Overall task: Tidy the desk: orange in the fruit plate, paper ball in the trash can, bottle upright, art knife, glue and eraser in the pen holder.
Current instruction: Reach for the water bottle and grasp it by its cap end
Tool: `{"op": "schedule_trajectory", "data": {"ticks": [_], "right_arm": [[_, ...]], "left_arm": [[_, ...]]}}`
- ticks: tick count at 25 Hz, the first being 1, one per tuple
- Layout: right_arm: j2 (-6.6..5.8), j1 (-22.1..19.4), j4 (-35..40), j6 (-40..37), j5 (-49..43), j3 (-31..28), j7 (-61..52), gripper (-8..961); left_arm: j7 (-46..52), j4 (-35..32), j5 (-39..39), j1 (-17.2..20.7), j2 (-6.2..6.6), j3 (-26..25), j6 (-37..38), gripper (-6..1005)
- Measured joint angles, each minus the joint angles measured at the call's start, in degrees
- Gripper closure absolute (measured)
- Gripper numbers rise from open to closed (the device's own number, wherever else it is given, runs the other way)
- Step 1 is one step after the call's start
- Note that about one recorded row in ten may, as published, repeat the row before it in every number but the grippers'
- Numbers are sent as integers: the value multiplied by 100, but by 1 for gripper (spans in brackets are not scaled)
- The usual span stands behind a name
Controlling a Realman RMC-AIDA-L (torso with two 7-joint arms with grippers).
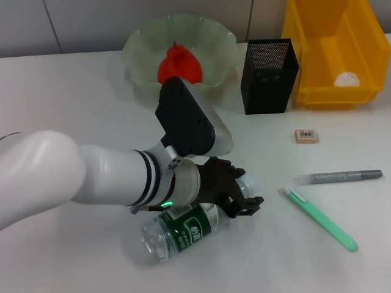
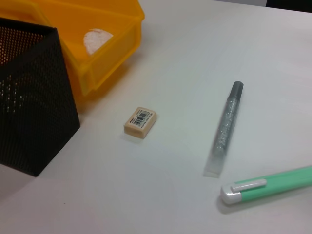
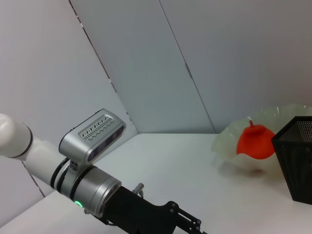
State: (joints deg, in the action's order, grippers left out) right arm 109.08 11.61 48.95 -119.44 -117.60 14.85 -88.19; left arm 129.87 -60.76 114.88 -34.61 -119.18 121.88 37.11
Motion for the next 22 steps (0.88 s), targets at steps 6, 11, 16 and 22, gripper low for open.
{"op": "schedule_trajectory", "data": {"ticks": [6, 11, 16, 22], "right_arm": [[8, -19, 0, 0, 0, -1, 21, 371], [8, -33, 0, 0, 1, -16, 30, 371], [8, -35, 0, 0, 1, -30, 30, 371], [2, -36, -123, 39, 1, -38, 33, 371]], "left_arm": [[-12, -29, 0, 8, 0, 2, 66, 461], [-33, -48, 0, 8, 0, 2, 125, 568], [-21, -73, 100, 8, -1, 2, 170, 568], [43, -175, 335, 56, 1, -23, 175, 568]]}}
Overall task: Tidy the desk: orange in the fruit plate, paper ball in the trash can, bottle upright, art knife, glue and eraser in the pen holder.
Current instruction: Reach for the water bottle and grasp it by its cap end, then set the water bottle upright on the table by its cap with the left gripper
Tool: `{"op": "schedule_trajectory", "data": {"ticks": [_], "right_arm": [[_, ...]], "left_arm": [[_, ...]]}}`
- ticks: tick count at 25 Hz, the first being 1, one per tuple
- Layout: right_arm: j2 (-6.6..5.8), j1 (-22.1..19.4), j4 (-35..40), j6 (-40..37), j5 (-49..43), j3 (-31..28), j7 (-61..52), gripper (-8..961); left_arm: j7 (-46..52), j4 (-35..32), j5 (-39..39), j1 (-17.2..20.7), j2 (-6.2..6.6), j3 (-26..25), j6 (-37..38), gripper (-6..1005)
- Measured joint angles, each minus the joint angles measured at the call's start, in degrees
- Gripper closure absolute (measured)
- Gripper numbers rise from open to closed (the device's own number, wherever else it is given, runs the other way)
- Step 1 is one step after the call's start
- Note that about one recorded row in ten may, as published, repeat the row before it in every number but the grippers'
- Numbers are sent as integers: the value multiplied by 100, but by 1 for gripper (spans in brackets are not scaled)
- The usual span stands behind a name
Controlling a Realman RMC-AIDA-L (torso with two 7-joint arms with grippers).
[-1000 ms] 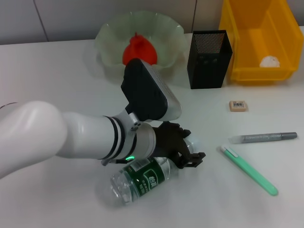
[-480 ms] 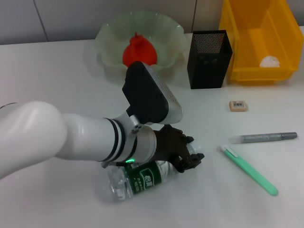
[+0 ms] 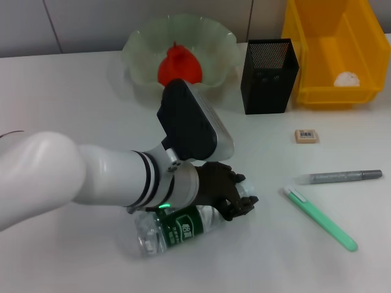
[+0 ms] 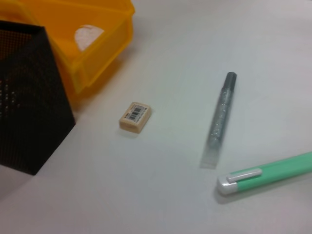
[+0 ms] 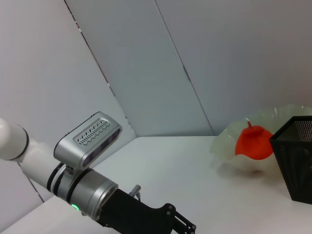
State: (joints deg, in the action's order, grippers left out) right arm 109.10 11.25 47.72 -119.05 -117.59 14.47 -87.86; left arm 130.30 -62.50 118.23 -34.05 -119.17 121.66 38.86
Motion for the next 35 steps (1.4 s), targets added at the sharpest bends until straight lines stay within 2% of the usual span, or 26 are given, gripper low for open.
{"op": "schedule_trajectory", "data": {"ticks": [4, 8, 12, 13, 20, 35], "right_arm": [[-2, 0, -6, 4, 0, -6, 3, 371], [8, 2, -15, 13, 0, -7, 5, 371], [10, 14, -18, 42, 0, -6, 5, 371], [14, 28, -18, 63, 0, -6, 4, 371], [18, 114, -110, 155, 0, 33, -24, 371], [0, 235, -177, 314, -41, 38, -51, 370]], "left_arm": [[52, 3, 50, 14, 16, -85, 0, 568], [57, -12, 406, 126, 37, -524, 2, 568], [57, -16, 543, 164, 41, -743, 4, 568], [57, -19, 633, 194, 43, -946, 11, 568], [52, -32, 939, 261, 52, -1412, 84, 569], [33, 231, 984, 172, 45, -1479, 123, 569]]}}
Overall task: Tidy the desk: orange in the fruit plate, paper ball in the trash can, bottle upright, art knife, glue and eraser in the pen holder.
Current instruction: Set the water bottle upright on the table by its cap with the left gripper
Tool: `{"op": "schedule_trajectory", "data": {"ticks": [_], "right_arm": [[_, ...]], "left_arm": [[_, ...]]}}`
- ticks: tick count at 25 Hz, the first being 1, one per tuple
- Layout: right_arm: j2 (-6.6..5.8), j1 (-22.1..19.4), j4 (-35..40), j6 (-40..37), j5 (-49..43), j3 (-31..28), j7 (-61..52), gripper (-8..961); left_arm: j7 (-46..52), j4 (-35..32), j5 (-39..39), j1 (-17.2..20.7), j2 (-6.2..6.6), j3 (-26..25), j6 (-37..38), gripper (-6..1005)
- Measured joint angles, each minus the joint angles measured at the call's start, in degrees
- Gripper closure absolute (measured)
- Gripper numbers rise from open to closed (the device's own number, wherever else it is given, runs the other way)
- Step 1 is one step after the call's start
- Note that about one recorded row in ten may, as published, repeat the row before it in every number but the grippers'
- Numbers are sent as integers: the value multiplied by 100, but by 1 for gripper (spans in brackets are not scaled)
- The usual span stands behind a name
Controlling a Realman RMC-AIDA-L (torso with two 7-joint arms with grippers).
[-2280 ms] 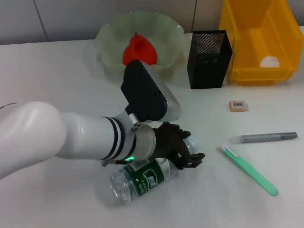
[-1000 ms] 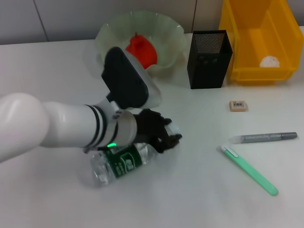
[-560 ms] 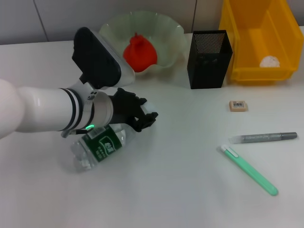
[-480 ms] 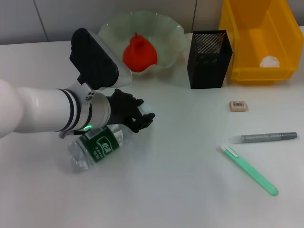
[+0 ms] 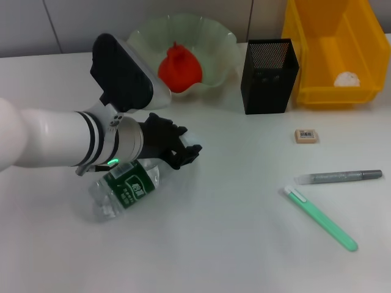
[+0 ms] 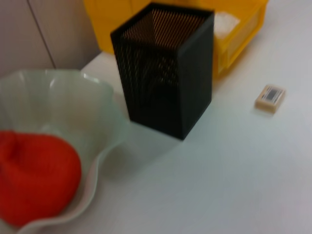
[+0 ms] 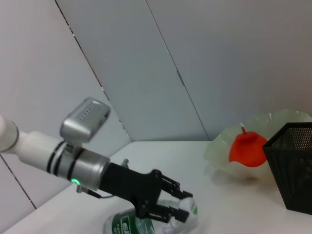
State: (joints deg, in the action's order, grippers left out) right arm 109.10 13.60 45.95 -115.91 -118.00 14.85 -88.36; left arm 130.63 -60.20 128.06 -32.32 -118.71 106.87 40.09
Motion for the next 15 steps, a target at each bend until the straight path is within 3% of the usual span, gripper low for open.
{"op": "schedule_trajectory", "data": {"ticks": [3, 7, 9, 11, 15], "right_arm": [[9, 6, 0, 17, -20, 0, 0, 370], [8, 13, -35, 25, -27, 0, 0, 370], [-13, 24, -114, 26, -29, 0, 14, 370], [-29, 39, -164, 31, -30, 0, 28, 370], [-30, 65, -168, 51, -30, -1, 31, 370]], "left_arm": [[9, -553, 12, 150, 18, -94, 283, 569], [9, -553, 12, 150, 18, -94, 283, 569], [25, -1191, 304, 382, 19, -357, 720, 569], [25, -1191, 304, 382, 19, -357, 720, 570], [255, -1800, 782, 723, 17, -536, 935, 570]]}}
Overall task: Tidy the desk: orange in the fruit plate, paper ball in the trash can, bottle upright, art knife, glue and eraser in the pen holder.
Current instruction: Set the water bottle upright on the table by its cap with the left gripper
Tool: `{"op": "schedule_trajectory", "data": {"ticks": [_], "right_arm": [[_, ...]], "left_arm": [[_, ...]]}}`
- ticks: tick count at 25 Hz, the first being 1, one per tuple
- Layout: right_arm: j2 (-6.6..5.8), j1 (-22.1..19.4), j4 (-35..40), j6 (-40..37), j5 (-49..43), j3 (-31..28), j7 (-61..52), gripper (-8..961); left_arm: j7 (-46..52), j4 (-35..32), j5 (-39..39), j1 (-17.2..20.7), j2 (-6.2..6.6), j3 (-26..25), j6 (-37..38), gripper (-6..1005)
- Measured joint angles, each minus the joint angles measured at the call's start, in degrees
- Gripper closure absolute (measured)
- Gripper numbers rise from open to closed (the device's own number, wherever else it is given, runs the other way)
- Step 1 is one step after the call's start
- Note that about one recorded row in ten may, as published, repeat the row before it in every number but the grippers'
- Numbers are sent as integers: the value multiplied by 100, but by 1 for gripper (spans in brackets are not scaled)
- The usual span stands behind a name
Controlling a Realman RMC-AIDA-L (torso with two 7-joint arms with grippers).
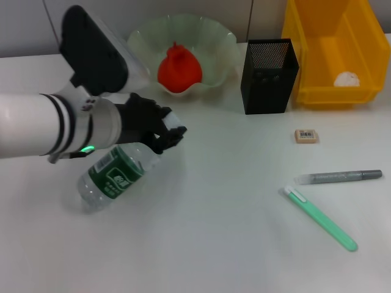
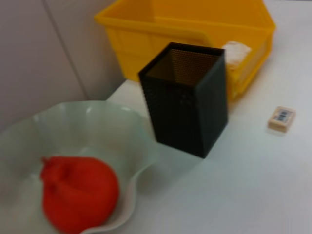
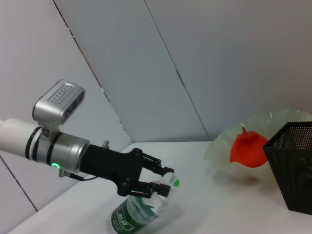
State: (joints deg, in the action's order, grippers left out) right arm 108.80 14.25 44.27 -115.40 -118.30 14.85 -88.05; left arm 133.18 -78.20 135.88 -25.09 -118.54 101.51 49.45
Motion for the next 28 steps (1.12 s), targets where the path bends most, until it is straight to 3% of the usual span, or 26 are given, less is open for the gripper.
{"op": "schedule_trajectory", "data": {"ticks": [7, 8, 28], "right_arm": [[0, 28, -7, 1, 0, 0, -2, 370], [0, 39, -7, 1, 0, 0, -3, 370], [0, 78, -6, 1, 1, 4, -32, 371]], "left_arm": [[27, -389, 50, 239, 7, -273, 191, 571], [2, -717, 50, 456, 7, -421, 228, 572], [-5, -1356, 44, 763, 7, -544, 442, 575]]}}
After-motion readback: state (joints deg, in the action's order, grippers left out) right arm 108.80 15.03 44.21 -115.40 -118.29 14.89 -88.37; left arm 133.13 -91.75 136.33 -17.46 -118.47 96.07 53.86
